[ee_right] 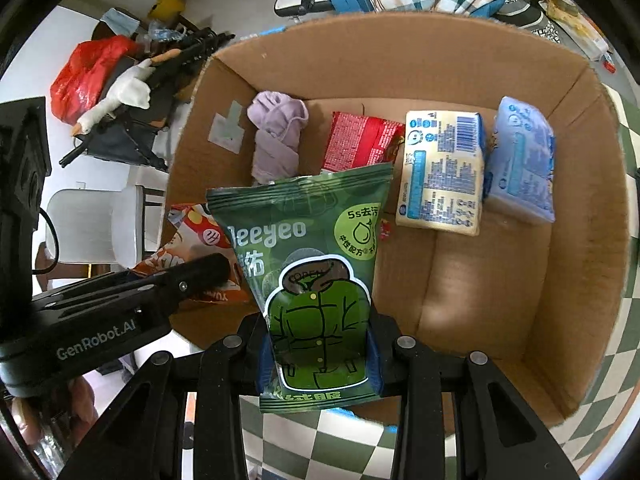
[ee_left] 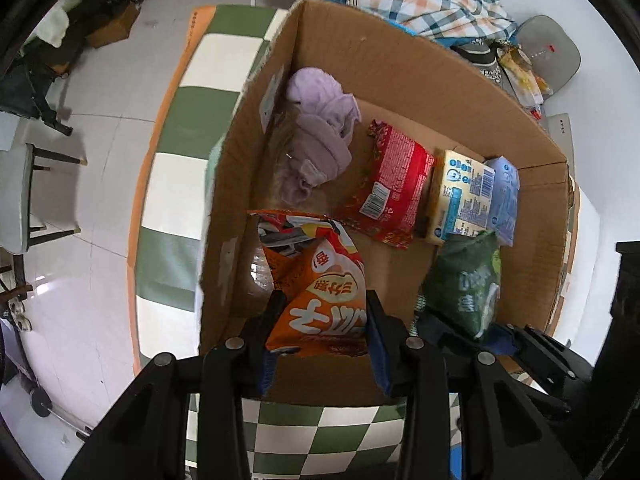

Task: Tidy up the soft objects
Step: 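Carry both packets into the box and open both grippers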

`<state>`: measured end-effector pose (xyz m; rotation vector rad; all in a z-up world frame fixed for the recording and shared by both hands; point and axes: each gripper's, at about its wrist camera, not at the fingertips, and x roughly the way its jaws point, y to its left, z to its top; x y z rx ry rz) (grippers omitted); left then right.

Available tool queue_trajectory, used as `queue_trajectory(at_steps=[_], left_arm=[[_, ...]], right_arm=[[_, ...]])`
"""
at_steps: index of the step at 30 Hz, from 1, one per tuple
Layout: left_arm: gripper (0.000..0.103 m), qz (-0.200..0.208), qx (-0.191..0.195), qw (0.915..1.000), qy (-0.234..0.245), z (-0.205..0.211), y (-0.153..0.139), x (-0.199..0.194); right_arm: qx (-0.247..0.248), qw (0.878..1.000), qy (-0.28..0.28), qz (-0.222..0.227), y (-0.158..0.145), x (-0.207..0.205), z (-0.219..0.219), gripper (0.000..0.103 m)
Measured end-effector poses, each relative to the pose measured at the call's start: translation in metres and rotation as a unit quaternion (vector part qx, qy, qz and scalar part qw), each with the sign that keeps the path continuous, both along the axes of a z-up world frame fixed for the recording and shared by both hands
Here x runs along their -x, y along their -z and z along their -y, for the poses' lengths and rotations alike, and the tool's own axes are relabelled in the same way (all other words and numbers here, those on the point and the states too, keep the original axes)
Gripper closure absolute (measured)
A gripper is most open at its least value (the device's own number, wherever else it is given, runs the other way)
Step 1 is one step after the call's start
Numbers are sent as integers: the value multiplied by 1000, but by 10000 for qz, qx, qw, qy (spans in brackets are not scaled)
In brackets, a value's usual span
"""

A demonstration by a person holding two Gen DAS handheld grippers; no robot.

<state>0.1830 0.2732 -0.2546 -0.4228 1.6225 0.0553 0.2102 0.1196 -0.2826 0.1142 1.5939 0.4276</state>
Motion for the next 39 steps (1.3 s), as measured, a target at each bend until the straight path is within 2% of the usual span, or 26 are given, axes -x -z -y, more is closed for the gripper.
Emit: queue_trajectory(at_steps=[6, 9, 11, 12, 15, 19, 21, 28, 29, 30, 31, 32, 33, 39], left_arm=[[65, -216, 50, 9997, -126, -3, 6, -1], [61, -220, 49, 9995, -210, -6, 5, 1], [55, -188, 10, 9997, -170, -6, 1, 1], [50, -153, -23, 9998, -146, -6, -2, 2], [47, 37, -207, 9998, -32, -2, -15, 4], [44, 390, -556, 9977, 62, 4, -38, 11], [34, 558, -662, 9962, 79, 8, -47, 15], [34, 1038, -966, 9897, 199, 30, -74, 32], [24, 1081, -1045, 9884, 208, 33, -77, 35], [6, 1135, -1160, 9865, 232, 37, -79, 37], [3, 1199, -1248, 9845, 270, 40, -82, 40], [3, 1282, -1360, 9820, 292, 44, -86, 43], [3, 1342, -1435, 9800, 302, 47, -89, 47], [2, 1705, -1648, 9707, 386, 63, -111, 62]], right_arm=[[9, 9999, 42, -165, 22, -4, -5, 63], [-2, 9996, 80, -256, 28, -7, -7, 53], [-5, 9996, 82, -259, 30, -9, -6, 36], [6, 9997, 71, -238, 30, -9, -5, 35], [60, 9998, 77, -179, 26, -10, 1, 34], [286, 9996, 63, -23, 12, -5, 15, 29], [454, 9989, 56, 112, 3, -2, 24, 27], [738, 9962, 214, 422, -28, 17, 65, 27], [772, 9954, 251, 505, -35, 20, 71, 27], [778, 9949, 278, 580, -41, 23, 79, 25], [788, 9941, 329, 676, -47, 26, 84, 15], [847, 9927, 361, 774, -52, 28, 88, 5], [938, 9907, 378, 914, -59, 31, 92, 2], [1071, 9833, 578, 1357, -91, 47, 112, 0]])
